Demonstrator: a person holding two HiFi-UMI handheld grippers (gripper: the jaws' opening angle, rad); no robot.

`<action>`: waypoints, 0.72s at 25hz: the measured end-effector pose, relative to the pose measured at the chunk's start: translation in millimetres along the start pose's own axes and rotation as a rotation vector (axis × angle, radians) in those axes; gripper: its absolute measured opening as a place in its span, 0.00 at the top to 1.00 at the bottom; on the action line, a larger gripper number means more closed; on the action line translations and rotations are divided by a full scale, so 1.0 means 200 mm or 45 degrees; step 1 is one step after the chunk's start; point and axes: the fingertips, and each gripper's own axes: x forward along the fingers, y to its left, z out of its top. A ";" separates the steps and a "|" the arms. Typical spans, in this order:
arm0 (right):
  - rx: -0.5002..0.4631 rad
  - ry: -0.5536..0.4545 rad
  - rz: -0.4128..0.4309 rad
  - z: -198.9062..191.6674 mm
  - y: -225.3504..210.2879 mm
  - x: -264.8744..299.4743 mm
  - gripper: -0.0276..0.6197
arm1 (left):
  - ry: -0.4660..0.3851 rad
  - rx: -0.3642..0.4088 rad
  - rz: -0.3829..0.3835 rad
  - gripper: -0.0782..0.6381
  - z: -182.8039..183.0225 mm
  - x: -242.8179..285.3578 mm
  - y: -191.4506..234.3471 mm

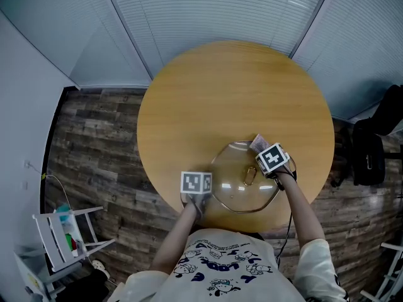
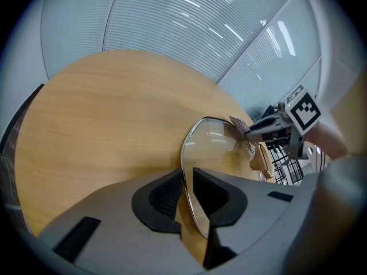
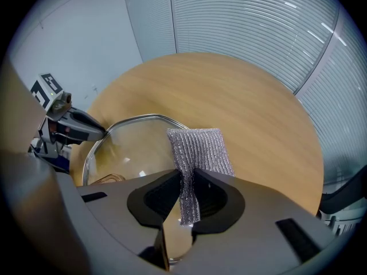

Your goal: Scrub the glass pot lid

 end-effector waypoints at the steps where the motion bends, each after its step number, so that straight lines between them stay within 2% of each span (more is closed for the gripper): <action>1: -0.002 0.000 -0.003 0.00 0.00 0.00 0.84 | 0.001 -0.003 0.000 0.80 0.00 0.00 0.00; 9: 0.017 0.011 0.016 -0.06 0.02 -0.02 0.84 | -0.009 -0.019 0.002 0.80 0.00 0.01 -0.01; 13: -0.010 0.014 -0.031 -0.08 -0.02 -0.04 0.84 | -0.009 -0.023 0.005 0.80 0.00 0.01 -0.01; 18: 0.013 0.024 -0.023 -0.14 -0.02 -0.04 0.84 | -0.014 -0.029 0.011 0.80 0.00 0.01 -0.01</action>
